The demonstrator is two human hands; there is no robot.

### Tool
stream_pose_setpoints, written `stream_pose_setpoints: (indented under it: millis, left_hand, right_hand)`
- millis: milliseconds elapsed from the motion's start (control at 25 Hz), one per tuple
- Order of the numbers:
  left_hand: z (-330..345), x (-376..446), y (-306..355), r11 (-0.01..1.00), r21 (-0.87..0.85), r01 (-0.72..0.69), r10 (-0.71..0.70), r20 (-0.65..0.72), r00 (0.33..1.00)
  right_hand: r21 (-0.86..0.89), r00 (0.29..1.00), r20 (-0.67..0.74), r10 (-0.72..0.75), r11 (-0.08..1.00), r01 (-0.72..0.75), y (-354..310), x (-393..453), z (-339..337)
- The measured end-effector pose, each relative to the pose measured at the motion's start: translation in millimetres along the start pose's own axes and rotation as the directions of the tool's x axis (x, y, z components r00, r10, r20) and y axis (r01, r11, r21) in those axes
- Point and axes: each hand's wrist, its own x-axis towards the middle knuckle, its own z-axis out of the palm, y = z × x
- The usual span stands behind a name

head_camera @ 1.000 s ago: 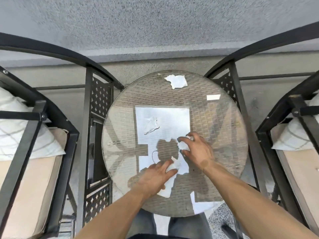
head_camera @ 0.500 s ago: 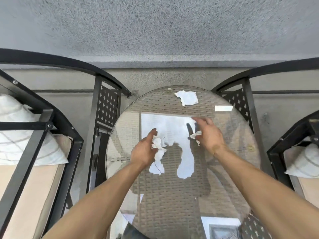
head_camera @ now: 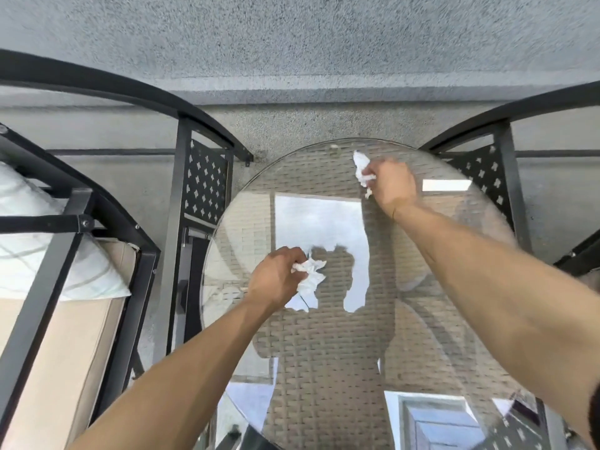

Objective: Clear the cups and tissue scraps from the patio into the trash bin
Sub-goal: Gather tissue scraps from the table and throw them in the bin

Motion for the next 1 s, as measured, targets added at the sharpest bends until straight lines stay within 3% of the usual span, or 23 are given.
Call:
stream_pose_setpoints:
  millis: [120,240,320,560,800,1000]
  left_hand:
    - [2,-13,1,0.998,0.059,0.005,-0.006,0.021,1.000]
    - [7,-43,-4,0.985,0.158,-0.071,0.051,0.124,0.991]
    - [5,-60,-6,0.975,0.174,-0.137,0.104,0.187,0.977]
    - [-8,-92,25,0.898,0.204,-0.391,0.325,0.291,0.900]
    - [23,-146,121,0.722,0.161,-0.673,0.579,0.390,0.716]
    - [80,-241,191,0.512,0.061,-0.856,0.756,0.440,0.484]
  right_hand:
    - [-0.007,0.998,-0.053,0.028,1.000,-0.029,-1,-86,21]
    - [0.158,0.989,0.068,0.128,0.978,-0.137,4,-194,46]
    - [0.254,0.961,0.108,0.256,0.927,-0.276,15,-252,52]
    - [0.466,0.816,-0.042,0.576,0.734,-0.494,48,-370,23]
    - [0.622,0.615,-0.249,0.748,0.610,-0.490,66,-499,1]
    - [0.689,0.353,-0.371,0.859,0.509,-0.516,74,-645,13]
